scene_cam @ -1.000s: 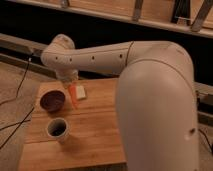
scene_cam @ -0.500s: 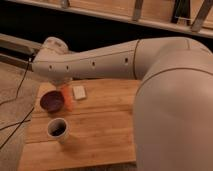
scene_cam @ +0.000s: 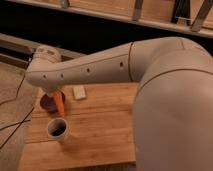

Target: Place the pepper in the ceramic cup

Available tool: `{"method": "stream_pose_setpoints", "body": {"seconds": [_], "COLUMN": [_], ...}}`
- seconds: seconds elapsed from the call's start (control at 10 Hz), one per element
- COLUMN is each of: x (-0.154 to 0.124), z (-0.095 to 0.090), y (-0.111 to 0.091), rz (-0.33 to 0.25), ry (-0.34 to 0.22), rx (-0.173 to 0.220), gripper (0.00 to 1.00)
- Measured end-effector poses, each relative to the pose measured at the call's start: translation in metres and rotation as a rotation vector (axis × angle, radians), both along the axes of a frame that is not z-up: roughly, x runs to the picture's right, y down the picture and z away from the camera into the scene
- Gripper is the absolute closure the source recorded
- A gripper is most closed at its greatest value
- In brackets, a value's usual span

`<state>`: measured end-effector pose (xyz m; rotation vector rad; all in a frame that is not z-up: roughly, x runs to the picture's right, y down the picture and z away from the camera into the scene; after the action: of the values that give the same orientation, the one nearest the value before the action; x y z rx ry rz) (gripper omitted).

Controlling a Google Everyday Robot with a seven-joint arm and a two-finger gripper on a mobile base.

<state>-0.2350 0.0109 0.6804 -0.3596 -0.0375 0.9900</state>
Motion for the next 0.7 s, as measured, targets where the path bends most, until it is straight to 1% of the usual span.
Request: {"method": "stream_pose_setpoints", "body": {"seconds": [0.5,0.7], "x": [-0.021,-0.028], "z": [-0.005,-0.003], "y": [0.015,0.024], "rz": [-0.004,0.008], "ry": [-0.048,-0.074], "rx": [0.02,0.035], "gripper": [1.0,1.0]}}
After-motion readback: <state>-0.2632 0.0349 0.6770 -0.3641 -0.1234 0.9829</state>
